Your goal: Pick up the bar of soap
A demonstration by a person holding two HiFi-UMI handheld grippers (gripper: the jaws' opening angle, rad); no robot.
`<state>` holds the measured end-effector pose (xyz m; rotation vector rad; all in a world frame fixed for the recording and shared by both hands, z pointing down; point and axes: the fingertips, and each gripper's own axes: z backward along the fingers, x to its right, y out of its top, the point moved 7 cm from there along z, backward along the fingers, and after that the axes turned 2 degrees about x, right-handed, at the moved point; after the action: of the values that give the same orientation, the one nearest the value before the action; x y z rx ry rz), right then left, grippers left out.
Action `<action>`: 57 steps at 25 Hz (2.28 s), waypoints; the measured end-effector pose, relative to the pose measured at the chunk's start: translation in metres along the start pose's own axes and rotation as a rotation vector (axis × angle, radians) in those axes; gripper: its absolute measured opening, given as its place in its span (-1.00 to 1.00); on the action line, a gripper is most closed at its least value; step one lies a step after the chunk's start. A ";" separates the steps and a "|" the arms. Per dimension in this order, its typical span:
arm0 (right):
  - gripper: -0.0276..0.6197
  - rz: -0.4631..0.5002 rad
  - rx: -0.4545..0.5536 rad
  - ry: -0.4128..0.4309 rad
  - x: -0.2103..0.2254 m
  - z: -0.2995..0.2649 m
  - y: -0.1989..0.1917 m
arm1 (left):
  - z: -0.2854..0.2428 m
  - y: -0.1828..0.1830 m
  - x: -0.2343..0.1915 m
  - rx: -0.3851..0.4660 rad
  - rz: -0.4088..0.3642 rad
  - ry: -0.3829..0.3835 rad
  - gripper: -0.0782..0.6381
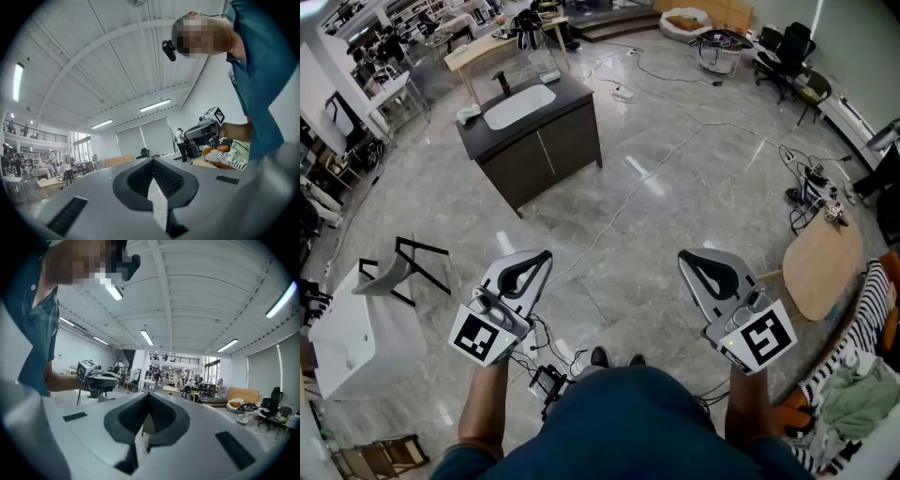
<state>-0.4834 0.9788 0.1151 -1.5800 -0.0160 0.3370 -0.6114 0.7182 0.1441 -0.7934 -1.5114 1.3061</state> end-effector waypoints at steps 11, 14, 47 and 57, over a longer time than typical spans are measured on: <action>-0.87 -0.011 -0.001 -0.001 0.010 0.011 -0.007 | -0.011 0.000 0.011 -0.011 0.001 0.001 -0.78; -0.87 -0.019 0.012 0.006 0.016 0.013 -0.011 | -0.018 -0.002 0.013 -0.016 0.001 0.002 -0.78; -0.87 0.011 -0.016 -0.105 0.142 -0.123 -0.047 | -0.155 -0.056 -0.131 -0.025 -0.036 -0.064 -0.78; -0.87 0.010 -0.071 -0.092 0.178 -0.183 -0.062 | -0.186 -0.078 -0.190 0.008 -0.015 -0.049 -0.78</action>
<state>-0.2604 0.8424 0.1390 -1.6344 -0.0924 0.4203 -0.3648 0.5933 0.1692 -0.7487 -1.5474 1.3285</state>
